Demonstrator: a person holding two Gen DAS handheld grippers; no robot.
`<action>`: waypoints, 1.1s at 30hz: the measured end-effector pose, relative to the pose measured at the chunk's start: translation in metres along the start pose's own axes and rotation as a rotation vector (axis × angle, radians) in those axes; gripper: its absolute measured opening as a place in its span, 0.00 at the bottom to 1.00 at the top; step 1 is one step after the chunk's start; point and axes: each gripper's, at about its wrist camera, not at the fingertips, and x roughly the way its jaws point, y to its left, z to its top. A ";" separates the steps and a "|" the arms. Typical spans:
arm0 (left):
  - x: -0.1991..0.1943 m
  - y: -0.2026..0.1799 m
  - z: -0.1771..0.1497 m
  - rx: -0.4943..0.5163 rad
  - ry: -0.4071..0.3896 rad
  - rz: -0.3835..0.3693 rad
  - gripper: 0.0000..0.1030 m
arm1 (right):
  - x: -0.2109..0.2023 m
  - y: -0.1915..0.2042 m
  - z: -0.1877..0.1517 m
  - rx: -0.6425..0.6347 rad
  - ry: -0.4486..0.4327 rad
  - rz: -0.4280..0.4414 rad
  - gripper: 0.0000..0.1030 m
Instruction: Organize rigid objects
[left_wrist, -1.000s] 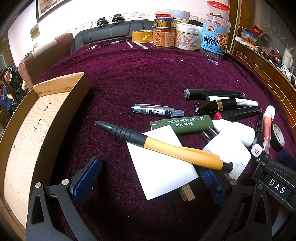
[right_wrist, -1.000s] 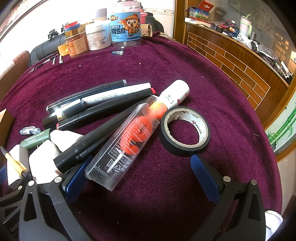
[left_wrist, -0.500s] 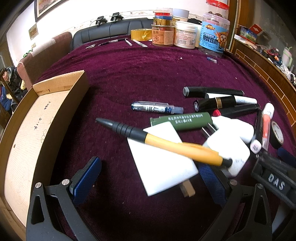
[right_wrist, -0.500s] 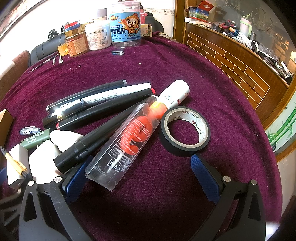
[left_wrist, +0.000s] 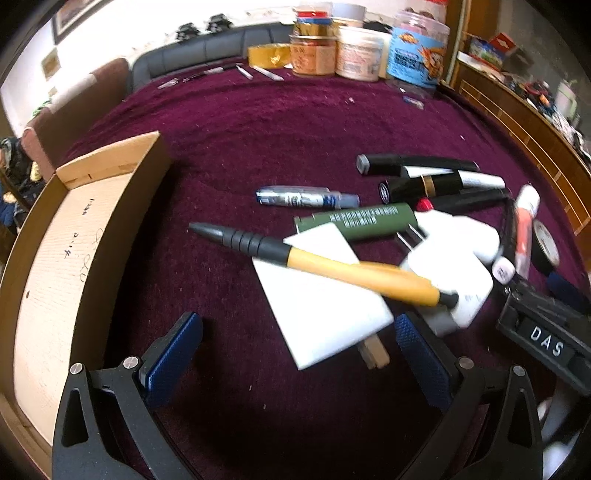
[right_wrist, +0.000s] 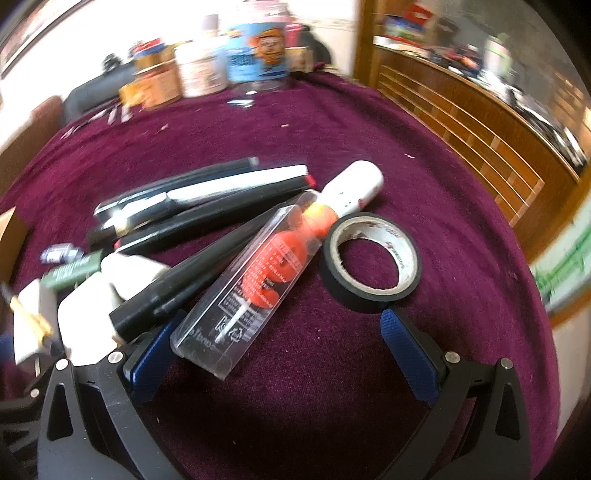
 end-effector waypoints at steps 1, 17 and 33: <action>-0.002 0.001 -0.003 0.009 -0.005 -0.005 0.99 | -0.001 -0.003 0.002 -0.019 0.028 0.028 1.00; -0.003 -0.001 -0.007 -0.004 -0.030 0.010 0.99 | -0.015 -0.011 -0.020 0.009 0.078 0.015 1.00; 0.000 -0.003 -0.003 -0.012 -0.030 0.013 0.99 | -0.107 -0.054 0.006 0.114 -0.389 -0.013 1.00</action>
